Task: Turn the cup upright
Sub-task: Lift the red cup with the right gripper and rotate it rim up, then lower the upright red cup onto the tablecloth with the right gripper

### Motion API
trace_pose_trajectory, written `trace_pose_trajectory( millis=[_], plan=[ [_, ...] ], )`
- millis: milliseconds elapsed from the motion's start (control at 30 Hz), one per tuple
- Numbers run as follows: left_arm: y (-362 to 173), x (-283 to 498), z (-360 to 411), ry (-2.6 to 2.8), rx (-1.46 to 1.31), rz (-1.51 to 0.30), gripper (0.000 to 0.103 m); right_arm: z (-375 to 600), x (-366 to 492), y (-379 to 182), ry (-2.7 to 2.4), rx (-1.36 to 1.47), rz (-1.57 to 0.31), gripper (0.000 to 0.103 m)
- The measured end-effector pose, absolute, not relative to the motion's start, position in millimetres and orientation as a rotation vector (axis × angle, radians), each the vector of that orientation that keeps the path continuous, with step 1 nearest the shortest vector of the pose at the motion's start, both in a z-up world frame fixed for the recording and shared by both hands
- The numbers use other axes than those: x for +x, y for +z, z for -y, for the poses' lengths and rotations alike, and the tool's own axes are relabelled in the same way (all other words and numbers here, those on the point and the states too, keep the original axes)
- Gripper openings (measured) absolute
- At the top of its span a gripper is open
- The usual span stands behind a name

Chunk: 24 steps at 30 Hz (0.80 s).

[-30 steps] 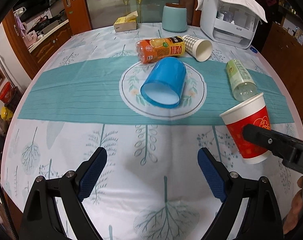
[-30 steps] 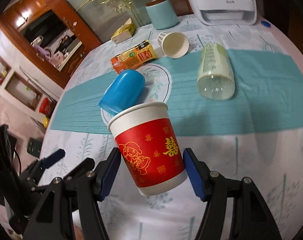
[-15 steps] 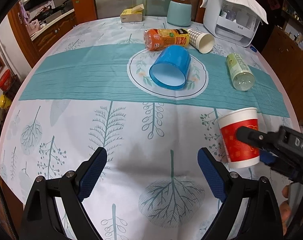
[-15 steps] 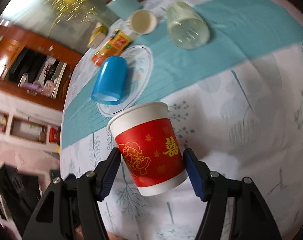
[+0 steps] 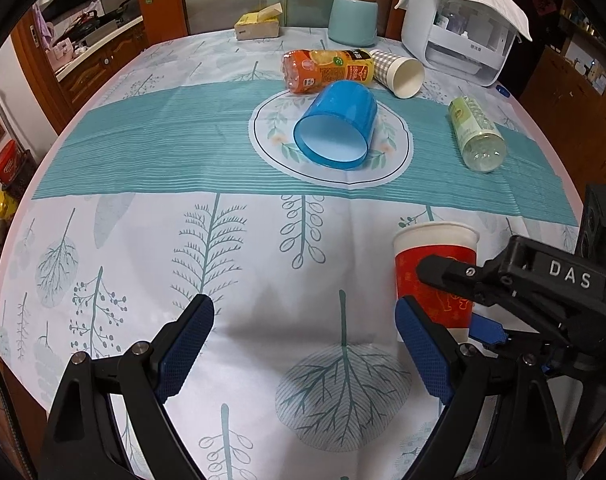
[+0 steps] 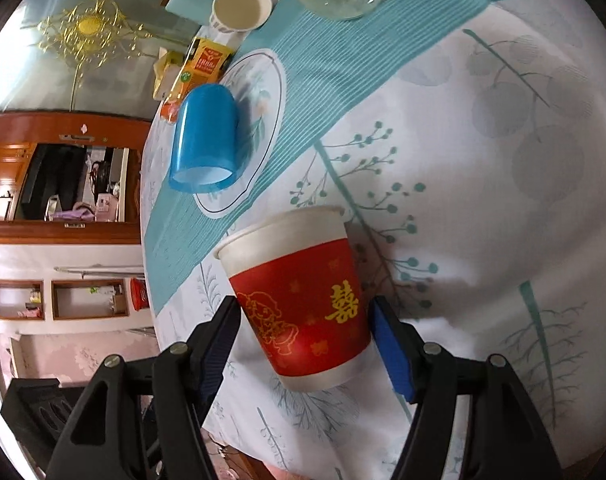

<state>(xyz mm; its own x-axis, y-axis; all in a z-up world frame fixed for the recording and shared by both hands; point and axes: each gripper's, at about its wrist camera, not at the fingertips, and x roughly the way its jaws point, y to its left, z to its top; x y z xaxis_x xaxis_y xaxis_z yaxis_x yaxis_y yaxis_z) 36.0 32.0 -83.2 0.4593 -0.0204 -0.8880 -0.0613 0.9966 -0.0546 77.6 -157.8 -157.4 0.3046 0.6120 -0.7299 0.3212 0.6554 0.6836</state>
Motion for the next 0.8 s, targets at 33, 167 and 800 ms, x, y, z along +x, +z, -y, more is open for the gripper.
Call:
trace_pose_trajectory(
  millis=[33,167,800],
  plan=[
    [-84,36,-32,0.023,-0.084,-1.095,0.091,155,79,-157,0.236,0.877,-1.302,0.067],
    [-84,36,-30,0.016,-0.082,-1.090,0.091,152,78,-152,0.238,0.794,-1.298,0.067],
    [-75,22,-18,-0.024,-0.044,-1.088,0.091,162,64,-126,0.230,0.615,-1.202,0.073]
  ],
)
